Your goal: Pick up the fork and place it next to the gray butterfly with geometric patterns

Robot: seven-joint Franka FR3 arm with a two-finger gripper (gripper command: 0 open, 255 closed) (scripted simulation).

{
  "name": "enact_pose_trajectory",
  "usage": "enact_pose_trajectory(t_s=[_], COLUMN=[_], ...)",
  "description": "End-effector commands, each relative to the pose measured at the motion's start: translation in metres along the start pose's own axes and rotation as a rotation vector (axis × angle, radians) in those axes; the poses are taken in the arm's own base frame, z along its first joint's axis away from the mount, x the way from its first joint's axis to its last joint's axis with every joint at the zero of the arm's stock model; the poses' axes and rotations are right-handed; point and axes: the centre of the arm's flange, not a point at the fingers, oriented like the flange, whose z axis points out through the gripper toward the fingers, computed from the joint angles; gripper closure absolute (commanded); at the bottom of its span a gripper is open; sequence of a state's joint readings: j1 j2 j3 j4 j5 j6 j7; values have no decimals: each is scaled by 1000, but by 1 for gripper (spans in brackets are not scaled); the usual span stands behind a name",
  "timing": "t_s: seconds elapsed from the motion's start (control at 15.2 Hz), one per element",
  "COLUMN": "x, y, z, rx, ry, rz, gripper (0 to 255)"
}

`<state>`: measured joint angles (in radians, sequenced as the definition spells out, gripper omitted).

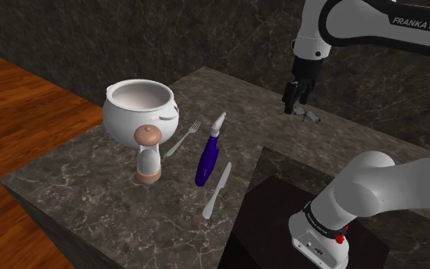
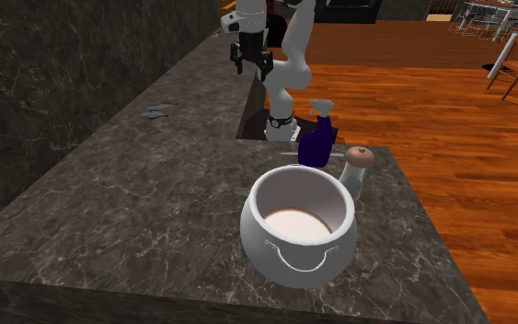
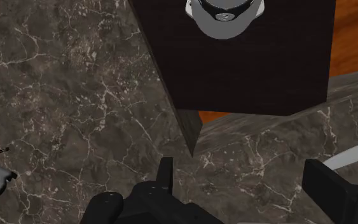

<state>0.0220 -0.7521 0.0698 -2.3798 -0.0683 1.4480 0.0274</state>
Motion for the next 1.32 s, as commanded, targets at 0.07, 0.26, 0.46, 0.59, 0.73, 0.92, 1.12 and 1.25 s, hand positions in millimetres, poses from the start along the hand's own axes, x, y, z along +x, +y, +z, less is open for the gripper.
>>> enact_pose_trajectory(t_s=[0.07, 0.26, 0.46, 0.59, 0.73, 0.92, 1.12, 1.25], x=[4, 19, 38, 52, 68, 94, 122, 142], y=[-10, -39, -67, -84, -101, -123, -143, -154], z=[5, 21, 35, 44, 53, 66, 78, 85], rx=[6, 24, 43, 55, 67, 85, 104, 116], ry=[5, 20, 35, 45, 55, 69, 84, 94], rz=[38, 151, 265, 341, 416, 530, 643, 719], gripper=[0, 0, 0, 0, 0, 0, 0, 0])
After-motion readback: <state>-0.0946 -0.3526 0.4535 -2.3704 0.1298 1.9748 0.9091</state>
